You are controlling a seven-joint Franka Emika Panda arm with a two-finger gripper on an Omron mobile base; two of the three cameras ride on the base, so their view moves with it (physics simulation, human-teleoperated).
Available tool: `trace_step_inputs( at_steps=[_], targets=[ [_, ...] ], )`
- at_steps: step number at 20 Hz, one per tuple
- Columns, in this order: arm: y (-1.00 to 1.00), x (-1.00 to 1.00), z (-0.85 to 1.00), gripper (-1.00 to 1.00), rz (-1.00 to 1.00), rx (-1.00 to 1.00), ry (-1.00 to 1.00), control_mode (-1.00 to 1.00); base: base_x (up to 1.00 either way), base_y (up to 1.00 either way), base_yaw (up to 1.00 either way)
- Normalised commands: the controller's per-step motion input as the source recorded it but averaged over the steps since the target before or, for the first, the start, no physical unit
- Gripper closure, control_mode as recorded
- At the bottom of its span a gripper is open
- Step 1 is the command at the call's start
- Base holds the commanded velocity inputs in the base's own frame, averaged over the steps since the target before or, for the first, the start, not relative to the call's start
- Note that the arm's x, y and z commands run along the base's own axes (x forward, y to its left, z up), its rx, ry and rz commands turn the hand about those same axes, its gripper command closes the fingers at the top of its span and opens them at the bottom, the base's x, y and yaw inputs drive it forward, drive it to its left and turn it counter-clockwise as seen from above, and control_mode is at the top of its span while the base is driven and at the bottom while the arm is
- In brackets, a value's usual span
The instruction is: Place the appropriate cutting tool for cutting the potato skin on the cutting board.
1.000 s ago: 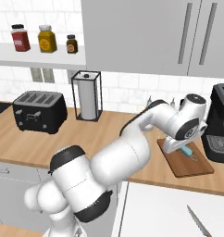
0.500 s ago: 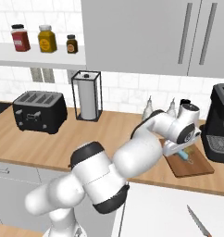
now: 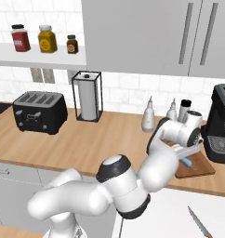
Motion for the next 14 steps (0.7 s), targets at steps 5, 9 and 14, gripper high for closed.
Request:
trace_step_inputs(
  at_steps=[5, 9, 14],
  targets=[
    [-0.03, 0.32, -0.24, 1.00, 0.01, 0.00, 0.07, -1.00, 0.00, 0.00, 0.00],
    [-0.01, 0.05, -0.29, -1.00, 0.03, 0.00, 0.08, -1.00, 0.00, 0.00, 0.00],
    [0.00, 0.00, -0.32, -1.00, 0.03, 0.00, 0.01, -1.00, 0.00, 0.00, 0.00]
  ],
)
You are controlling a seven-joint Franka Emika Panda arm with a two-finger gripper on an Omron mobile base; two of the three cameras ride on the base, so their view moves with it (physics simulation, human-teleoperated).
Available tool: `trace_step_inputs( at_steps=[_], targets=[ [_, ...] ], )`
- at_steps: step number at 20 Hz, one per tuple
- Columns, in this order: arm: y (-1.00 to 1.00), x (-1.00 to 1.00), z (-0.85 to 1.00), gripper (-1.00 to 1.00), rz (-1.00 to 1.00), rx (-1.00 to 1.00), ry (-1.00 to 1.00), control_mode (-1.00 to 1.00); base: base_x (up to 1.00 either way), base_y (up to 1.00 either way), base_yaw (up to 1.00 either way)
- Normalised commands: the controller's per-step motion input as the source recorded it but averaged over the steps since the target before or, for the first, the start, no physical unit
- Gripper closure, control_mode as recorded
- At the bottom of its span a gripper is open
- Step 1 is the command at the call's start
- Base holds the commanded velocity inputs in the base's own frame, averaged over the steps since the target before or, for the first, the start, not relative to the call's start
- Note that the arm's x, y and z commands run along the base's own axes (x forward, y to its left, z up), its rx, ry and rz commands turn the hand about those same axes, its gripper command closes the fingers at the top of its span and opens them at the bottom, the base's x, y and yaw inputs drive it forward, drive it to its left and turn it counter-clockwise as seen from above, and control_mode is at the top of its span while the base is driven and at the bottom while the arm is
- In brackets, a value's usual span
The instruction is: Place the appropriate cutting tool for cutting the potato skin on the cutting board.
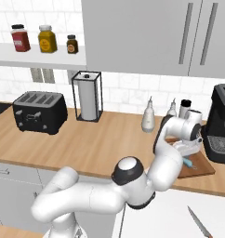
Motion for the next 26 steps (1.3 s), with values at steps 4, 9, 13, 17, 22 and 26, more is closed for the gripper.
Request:
trace_step_inputs(
  at_steps=[4, 9, 13, 17, 22, 26],
  targets=[
    [0.00, 0.00, -0.11, -1.00, 0.03, 0.00, 0.00, -1.00, 0.00, 0.00, 0.00],
    [0.19, -0.34, 0.30, -1.00, 0.01, 0.00, -0.07, -1.00, 0.00, 0.00, 0.00],
    [0.84, -0.62, 0.81, -1.00, 0.00, -0.09, -0.19, -1.00, 0.00, 0.00, 0.00],
    [1.00, -0.62, 0.64, -1.00, -0.01, -0.12, -0.25, -1.00, 0.00, 0.00, 0.00],
    [0.99, -0.82, 0.41, -1.00, -0.12, -0.09, -0.26, -1.00, 0.00, 0.00, 0.00],
    [0.61, -0.88, 0.67, -1.00, -0.09, -0.01, -0.13, -1.00, 0.00, 0.00, 0.00]
  ],
)
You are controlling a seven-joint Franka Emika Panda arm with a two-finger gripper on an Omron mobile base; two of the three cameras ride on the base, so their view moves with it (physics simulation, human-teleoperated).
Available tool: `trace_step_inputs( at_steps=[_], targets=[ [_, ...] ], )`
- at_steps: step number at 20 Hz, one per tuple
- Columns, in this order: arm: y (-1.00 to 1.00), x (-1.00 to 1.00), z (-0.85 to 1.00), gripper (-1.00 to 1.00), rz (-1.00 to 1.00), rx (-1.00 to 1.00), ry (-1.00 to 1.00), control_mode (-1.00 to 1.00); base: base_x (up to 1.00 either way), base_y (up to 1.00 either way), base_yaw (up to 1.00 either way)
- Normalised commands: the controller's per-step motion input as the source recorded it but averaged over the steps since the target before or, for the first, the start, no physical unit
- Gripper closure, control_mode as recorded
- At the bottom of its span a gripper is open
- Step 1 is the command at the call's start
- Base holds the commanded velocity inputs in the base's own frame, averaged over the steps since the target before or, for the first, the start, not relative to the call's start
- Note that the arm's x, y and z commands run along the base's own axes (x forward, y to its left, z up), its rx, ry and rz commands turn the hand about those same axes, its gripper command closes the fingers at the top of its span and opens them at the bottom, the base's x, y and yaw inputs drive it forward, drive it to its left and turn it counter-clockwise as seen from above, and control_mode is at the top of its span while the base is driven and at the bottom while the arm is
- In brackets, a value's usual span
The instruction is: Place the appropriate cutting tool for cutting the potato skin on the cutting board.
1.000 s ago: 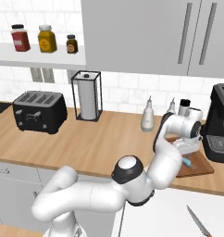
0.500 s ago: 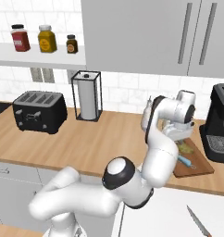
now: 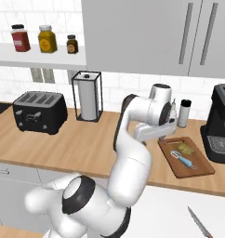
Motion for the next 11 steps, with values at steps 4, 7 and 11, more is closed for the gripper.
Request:
trace_step_inputs(
  at_steps=[4, 7, 11],
  targets=[
    [0.58, -1.00, 0.50, -1.00, -0.04, 0.00, -0.15, -1.00, 0.00, 0.00, 0.00],
    [0.41, -1.00, 0.40, -1.00, -0.07, 0.00, -0.29, -1.00, 0.00, 0.00, 0.00],
    [0.41, -1.00, 0.42, -1.00, -0.11, 0.00, -0.38, -1.00, 0.00, 0.00, 0.00]
  ],
)
